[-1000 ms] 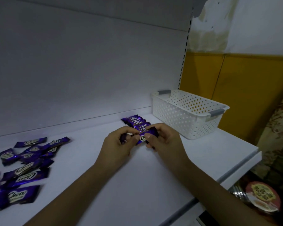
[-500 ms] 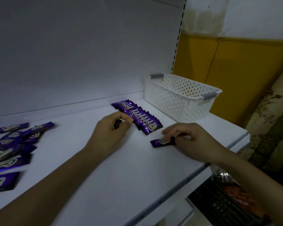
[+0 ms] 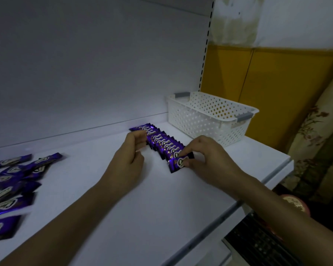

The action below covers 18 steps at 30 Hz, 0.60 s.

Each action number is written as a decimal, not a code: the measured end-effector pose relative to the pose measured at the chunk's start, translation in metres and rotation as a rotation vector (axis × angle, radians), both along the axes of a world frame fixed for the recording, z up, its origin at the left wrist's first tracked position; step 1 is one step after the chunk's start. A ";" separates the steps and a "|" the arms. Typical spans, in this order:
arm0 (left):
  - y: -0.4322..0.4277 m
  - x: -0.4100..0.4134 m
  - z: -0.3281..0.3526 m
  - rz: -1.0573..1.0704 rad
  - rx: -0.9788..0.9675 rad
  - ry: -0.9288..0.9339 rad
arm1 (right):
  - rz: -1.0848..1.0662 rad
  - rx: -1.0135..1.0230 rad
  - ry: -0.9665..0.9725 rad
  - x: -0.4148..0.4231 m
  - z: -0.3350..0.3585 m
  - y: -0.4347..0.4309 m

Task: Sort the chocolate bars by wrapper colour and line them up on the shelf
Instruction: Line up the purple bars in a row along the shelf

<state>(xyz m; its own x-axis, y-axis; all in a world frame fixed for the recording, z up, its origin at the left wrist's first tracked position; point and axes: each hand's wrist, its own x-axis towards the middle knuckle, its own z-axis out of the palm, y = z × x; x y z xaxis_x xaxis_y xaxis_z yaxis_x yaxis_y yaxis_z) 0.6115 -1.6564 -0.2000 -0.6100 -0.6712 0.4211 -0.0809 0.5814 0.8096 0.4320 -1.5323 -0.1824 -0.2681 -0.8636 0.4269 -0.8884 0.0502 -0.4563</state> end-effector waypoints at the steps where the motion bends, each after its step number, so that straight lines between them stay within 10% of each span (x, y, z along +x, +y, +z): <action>1: -0.001 0.000 0.000 -0.008 0.000 -0.005 | -0.013 -0.005 0.008 0.000 0.000 -0.003; 18: 0.000 0.000 -0.002 0.073 -0.045 -0.053 | 0.017 -0.026 0.043 -0.005 -0.004 -0.010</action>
